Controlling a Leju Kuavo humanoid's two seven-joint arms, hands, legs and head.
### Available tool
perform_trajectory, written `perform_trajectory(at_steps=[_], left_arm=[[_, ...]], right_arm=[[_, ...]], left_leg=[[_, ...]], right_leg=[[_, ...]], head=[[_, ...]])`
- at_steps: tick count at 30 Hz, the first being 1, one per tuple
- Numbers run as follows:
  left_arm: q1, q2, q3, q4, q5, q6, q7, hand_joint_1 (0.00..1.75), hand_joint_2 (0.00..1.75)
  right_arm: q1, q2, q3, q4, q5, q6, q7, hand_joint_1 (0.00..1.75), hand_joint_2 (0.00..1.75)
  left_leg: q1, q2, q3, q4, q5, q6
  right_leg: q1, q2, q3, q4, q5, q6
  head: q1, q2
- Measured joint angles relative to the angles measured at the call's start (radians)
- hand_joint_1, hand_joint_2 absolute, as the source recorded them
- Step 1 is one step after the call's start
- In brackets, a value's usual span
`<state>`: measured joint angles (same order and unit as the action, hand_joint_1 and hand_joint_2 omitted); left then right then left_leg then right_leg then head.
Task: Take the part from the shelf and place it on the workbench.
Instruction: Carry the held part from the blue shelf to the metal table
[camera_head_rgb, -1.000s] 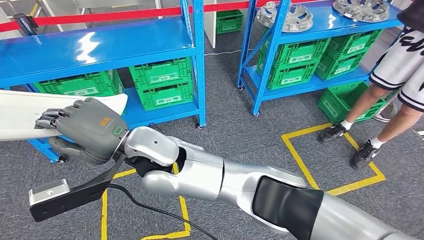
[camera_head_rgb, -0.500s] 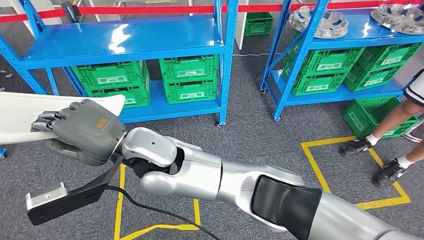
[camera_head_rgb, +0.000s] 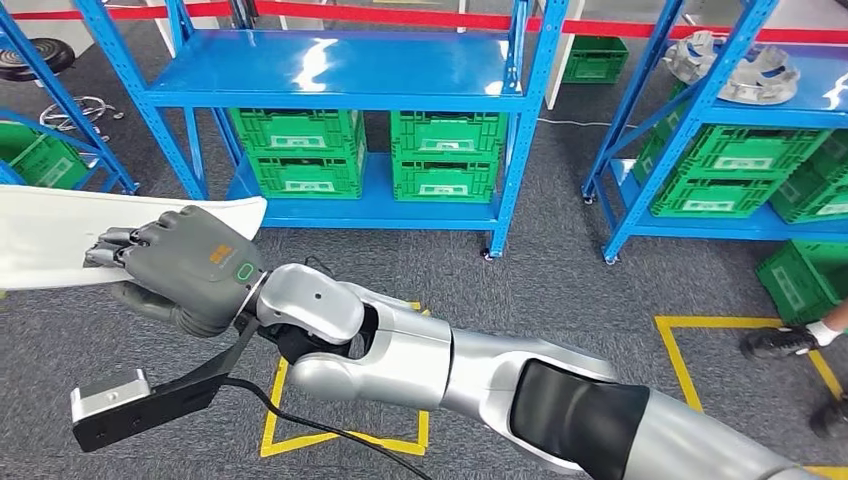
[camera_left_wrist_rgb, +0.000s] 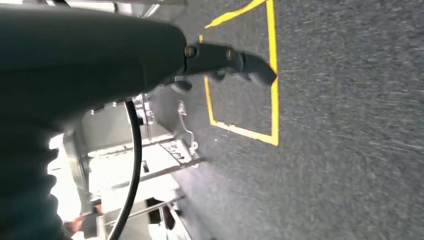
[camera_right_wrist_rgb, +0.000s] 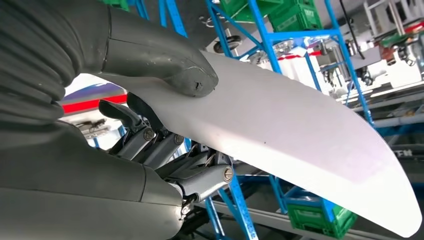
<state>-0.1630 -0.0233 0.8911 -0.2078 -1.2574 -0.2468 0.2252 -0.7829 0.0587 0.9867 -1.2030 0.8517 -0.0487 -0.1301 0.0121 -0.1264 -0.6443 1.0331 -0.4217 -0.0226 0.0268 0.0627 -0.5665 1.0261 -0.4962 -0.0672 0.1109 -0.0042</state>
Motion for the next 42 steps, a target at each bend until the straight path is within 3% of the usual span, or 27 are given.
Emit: perform_trajectory(at_steps=[1, 3, 5, 7, 8, 10, 12, 13, 16, 18, 20, 22, 23, 25, 26, 28, 29, 31, 33, 35, 37, 38, 39, 40, 42], left_arm=[[0.002, 0.0, 0.0, 0.0, 0.0, 0.0, -0.001, 0.0, 1.75], [0.003, 0.001, 0.0, 0.001, 0.0, 0.0, -0.003, 0.0, 1.75], [0.001, 0.004, 0.0, 0.001, -0.001, 0.0, -0.004, 0.0, 1.75], [0.001, 0.007, 0.0, 0.001, -0.001, 0.0, -0.004, 0.0, 1.75], [0.002, 0.008, 0.0, 0.001, -0.001, 0.0, -0.004, 0.0, 1.75], [0.003, 0.009, 0.0, 0.001, -0.001, 0.0, -0.004, 0.0, 1.75], [0.001, 0.009, 0.0, 0.0, -0.001, 0.0, -0.007, 0.0, 1.75], [0.0, 0.009, 0.0, 0.0, -0.001, 0.0, -0.008, 0.0, 1.75], [0.003, 0.011, 0.0, 0.0, -0.001, 0.0, -0.008, 0.0, 1.75], [0.004, 0.011, 0.0, 0.0, -0.001, 0.0, -0.005, 0.0, 1.75], [0.001, 0.011, 0.0, 0.0, -0.001, 0.0, -0.002, 0.0, 1.75], [0.001, 0.011, 0.0, 0.0, -0.001, 0.0, -0.002, 0.0, 1.75], [0.002, 0.011, 0.0, 0.0, -0.001, 0.0, -0.002, 0.0, 1.75], [0.004, 0.011, 0.0, 0.0, -0.001, 0.0, -0.003, 0.0, 1.75], [0.003, 0.01, 0.0, 0.0, -0.001, 0.0, -0.005, 0.0, 1.75], [0.003, 0.009, 0.0, 0.0, -0.001, 0.0, -0.008, 0.0, 1.75], [0.004, 0.009, 0.0, 0.0, -0.001, 0.0, -0.01, 0.0, 1.75], [0.008, 0.009, 0.0, 0.0, -0.001, 0.0, -0.01, 0.0, 1.75], [0.01, 0.008, 0.0, 0.001, -0.002, 0.0, -0.01, 0.0, 1.75], [0.007, 0.008, 0.0, 0.001, -0.003, 0.0, -0.01, 0.0, 1.75], [0.005, 0.009, 0.0, 0.001, -0.006, 0.0, -0.011, 0.0, 1.75], [0.007, 0.009, 0.0, 0.001, -0.006, 0.0, -0.011, 0.0, 1.75], [0.008, 0.009, 0.0, 0.001, -0.007, 0.0, -0.011, 0.0, 1.75], [0.009, 0.009, 0.0, 0.001, -0.007, 0.0, -0.011, 0.0, 1.75], [0.007, 0.01, 0.0, 0.0, -0.007, 0.0, -0.011, 0.0, 1.75]], right_arm=[[0.001, 0.0, 0.0, -0.005, 0.004, 0.002, 0.003, 1.75, 1.75], [0.002, 0.002, 0.0, -0.017, 0.012, 0.007, 0.009, 1.75, 1.75], [0.007, 0.003, 0.0, -0.025, 0.018, 0.014, 0.015, 1.75, 1.75], [0.017, 0.003, 0.0, -0.029, 0.021, 0.023, 0.019, 1.75, 1.75], [0.02, 0.003, 0.0, -0.031, 0.021, 0.025, 0.019, 1.75, 1.75], [0.022, 0.003, 0.0, -0.037, 0.023, 0.031, 0.021, 1.75, 1.75], [0.022, 0.003, -0.001, -0.044, 0.024, 0.036, 0.024, 1.75, 1.75], [0.023, 0.003, -0.001, -0.048, 0.025, 0.039, 0.026, 1.75, 1.75], [0.024, 0.004, -0.002, -0.054, 0.028, 0.045, 0.027, 1.75, 1.75], [0.026, 0.004, -0.004, -0.058, 0.031, 0.048, 0.027, 1.75, 1.75], [0.031, 0.003, -0.007, -0.06, 0.034, 0.051, 0.027, 1.75, 1.75], [0.041, 0.002, -0.008, -0.06, 0.037, 0.055, 0.026, 1.75, 1.75], [0.044, 0.002, -0.008, -0.06, 0.038, 0.057, 0.024, 1.75, 1.75], [0.046, 0.002, -0.008, -0.06, 0.04, 0.058, 0.02, 1.75, 1.75], [0.045, 0.002, -0.008, -0.06, 0.04, 0.059, 0.018, 1.75, 1.75], [0.044, 0.003, -0.009, -0.06, 0.041, 0.059, 0.016, 1.75, 1.75], [0.044, 0.003, -0.009, -0.06, 0.041, 0.059, 0.016, 1.75, 1.75], [0.044, 0.006, -0.01, -0.06, 0.041, 0.059, 0.016, 1.75, 1.75], [0.044, 0.013, -0.01, -0.06, 0.042, 0.059, 0.016, 1.75, 1.75], [0.046, 0.017, -0.01, -0.06, 0.042, 0.059, 0.016, 1.75, 1.75], [0.052, 0.017, -0.01, -0.058, 0.043, 0.06, 0.016, 1.75, 1.75], [0.055, 0.017, -0.01, -0.058, 0.045, 0.06, 0.015, 1.75, 1.75], [0.056, 0.017, -0.01, -0.058, 0.046, 0.06, 0.015, 1.75, 1.75], [0.057, 0.017, -0.01, -0.058, 0.048, 0.06, 0.014, 1.75, 1.75], [0.056, 0.017, -0.011, -0.058, 0.051, 0.06, 0.013, 1.75, 1.75]], left_leg=[[-0.002, 0.007, -0.005, 0.004, -0.002, -0.004], [-0.007, 0.053, -0.031, 0.055, -0.035, -0.011], [-0.003, 0.101, -0.081, 0.171, -0.099, -0.021], [0.006, 0.116, -0.11, 0.25, -0.13, -0.034], [0.011, 0.121, -0.099, 0.241, -0.12, -0.04], [0.018, 0.151, -0.027, 0.123, -0.071, -0.052], [0.016, 0.183, 0.034, 0.018, -0.043, -0.047], [0.013, 0.189, 0.044, 0.0, -0.042, -0.038], [0.01, 0.158, 0.037, 0.0, -0.037, -0.011], [0.012, 0.139, 0.034, -0.003, -0.031, 0.001], [0.013, 0.118, 0.029, -0.003, -0.026, 0.009], [0.011, 0.093, 0.024, -0.003, -0.023, 0.011], [0.01, 0.079, 0.023, -0.002, -0.021, 0.01], [0.011, 0.05, 0.021, -0.002, -0.018, 0.005], [0.011, 0.037, 0.02, -0.001, -0.015, 0.001], [0.012, 0.013, 0.014, -0.002, -0.009, -0.011], [0.014, 0.002, 0.011, -0.005, -0.004, -0.018], [0.017, -0.009, 0.004, -0.011, 0.003, -0.032], [0.014, 0.034, -0.016, 0.022, -0.018, -0.038], [0.01, 0.094, -0.065, 0.135, -0.083, -0.04], [0.009, 0.113, -0.111, 0.252, -0.134, -0.044], [0.01, 0.116, -0.113, 0.267, -0.135, -0.045], [0.009, 0.121, -0.092, 0.242, -0.119, -0.045], [0.009, 0.134, -0.054, 0.183, -0.092, -0.045], [0.003, 0.181, 0.024, 0.049, -0.053, -0.037]], right_leg=[[-0.003, -0.012, 0.004, -0.011, 0.006, 0.001], [-0.011, -0.039, 0.014, -0.032, 0.019, 0.0], [-0.01, -0.068, 0.015, -0.037, 0.022, -0.001], [-0.012, -0.098, 0.013, -0.035, 0.02, 0.001], [-0.014, -0.112, 0.011, -0.032, 0.018, 0.003], [-0.019, -0.137, 0.008, -0.019, 0.01, 0.014], [-0.018, -0.158, 0.004, -0.003, -0.002, 0.029], [-0.016, -0.166, 0.002, 0.002, -0.005, 0.035], [-0.018, -0.181, 0.003, 0.008, -0.011, 0.05], [-0.025, -0.138, -0.016, 0.059, -0.047, 0.061], [-0.029, -0.083, -0.073, 0.183, -0.113, 0.067], [-0.029, -0.068, -0.124, 0.286, -0.147, 0.067], [-0.029, -0.065, -0.127, 0.289, -0.137, 0.064], [-0.03, -0.047, -0.075, 0.183, -0.071, 0.056], [-0.031, -0.023, -0.04, 0.112, -0.043, 0.052], [-0.03, 0.01, 0.0, 0.024, -0.014, 0.048], [-0.027, 0.012, 0.003, 0.014, -0.015, 0.046], [-0.025, -0.013, 0.002, 0.007, -0.005, 0.035], [-0.027, -0.038, 0.004, -0.004, 0.005, 0.02], [-0.024, -0.067, 0.002, -0.008, 0.009, 0.011], [-0.02, -0.097, -0.001, -0.008, 0.009, 0.009], [-0.019, -0.111, -0.002, -0.008, 0.009, 0.009], [-0.019, -0.125, -0.003, -0.007, 0.009, 0.009], [-0.018, -0.138, -0.003, -0.005, 0.008, 0.01], [-0.014, -0.163, -0.005, 0.002, 0.003, 0.016]], head=[[0.0, 0.0], [-0.005, 0.0], [-0.009, 0.0], [-0.009, 0.0], [-0.009, 0.0], [-0.009, 0.0], [-0.01, 0.0], [-0.01, 0.0], [-0.009, 0.0], [-0.007, 0.0], [-0.004, 0.0], [-0.003, 0.0], [-0.004, 0.0], [-0.003, 0.0], [-0.004, 0.0], [-0.003, 0.0], [-0.003, 0.0], [-0.002, 0.0], [-0.006, 0.0], [-0.011, 0.0], [-0.012, 0.0], [-0.012, 0.0], [-0.012, 0.0], [-0.012, 0.0], [-0.012, 0.0]])
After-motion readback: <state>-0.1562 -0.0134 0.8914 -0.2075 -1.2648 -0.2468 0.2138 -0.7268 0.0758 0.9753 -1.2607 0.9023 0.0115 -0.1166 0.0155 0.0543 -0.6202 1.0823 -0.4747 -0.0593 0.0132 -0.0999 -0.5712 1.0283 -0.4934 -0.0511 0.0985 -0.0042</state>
